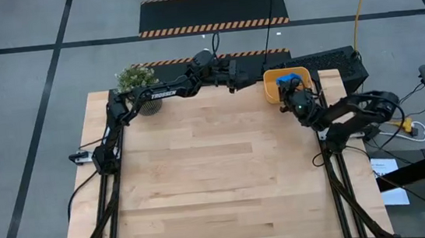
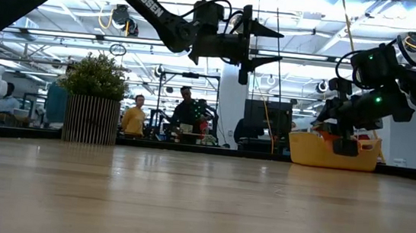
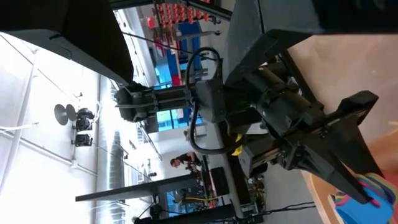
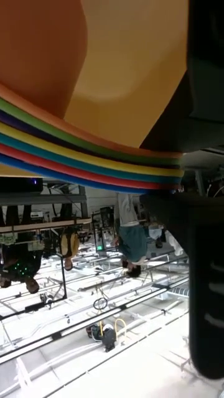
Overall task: Nest measuring cups in basket
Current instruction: Put the nested measuring cups into the yellow bin
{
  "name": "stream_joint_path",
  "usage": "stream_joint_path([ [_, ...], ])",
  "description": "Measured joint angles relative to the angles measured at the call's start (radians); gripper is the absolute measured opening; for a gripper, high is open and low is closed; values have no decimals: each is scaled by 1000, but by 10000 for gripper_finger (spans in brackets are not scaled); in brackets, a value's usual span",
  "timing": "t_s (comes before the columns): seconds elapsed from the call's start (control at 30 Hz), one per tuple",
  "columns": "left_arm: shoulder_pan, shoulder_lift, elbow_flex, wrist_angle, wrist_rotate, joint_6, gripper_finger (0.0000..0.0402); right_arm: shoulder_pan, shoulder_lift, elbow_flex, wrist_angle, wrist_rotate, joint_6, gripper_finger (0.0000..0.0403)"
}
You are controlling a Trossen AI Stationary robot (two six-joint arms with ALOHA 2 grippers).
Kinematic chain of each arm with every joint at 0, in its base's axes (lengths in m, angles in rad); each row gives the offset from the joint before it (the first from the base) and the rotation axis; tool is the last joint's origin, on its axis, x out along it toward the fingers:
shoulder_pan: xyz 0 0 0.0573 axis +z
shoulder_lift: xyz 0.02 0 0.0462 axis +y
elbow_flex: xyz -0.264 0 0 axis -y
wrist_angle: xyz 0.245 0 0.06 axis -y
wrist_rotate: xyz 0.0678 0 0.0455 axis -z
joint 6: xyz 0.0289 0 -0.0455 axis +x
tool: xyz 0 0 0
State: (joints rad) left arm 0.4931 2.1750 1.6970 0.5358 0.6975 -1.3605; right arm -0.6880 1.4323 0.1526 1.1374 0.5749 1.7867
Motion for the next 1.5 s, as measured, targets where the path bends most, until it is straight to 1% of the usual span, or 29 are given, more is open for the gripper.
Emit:
stream_joint_path([
  [0.33,-14,0,0,0,-1,-7,248,-19,57,1,66,1,4,75],
  [0.7,-36,0,0,0,0,-11,248,-31,58,1,58,2,34,77],
  [1.1,-35,0,0,0,0,-13,248,-30,58,1,4,4,85,79],
  [1.2,-35,0,0,0,0,-15,248,-30,58,0,-9,0,96,88],
  [1.5,-37,0,0,0,0,-16,248,-30,60,-2,-49,-2,154,132],
])
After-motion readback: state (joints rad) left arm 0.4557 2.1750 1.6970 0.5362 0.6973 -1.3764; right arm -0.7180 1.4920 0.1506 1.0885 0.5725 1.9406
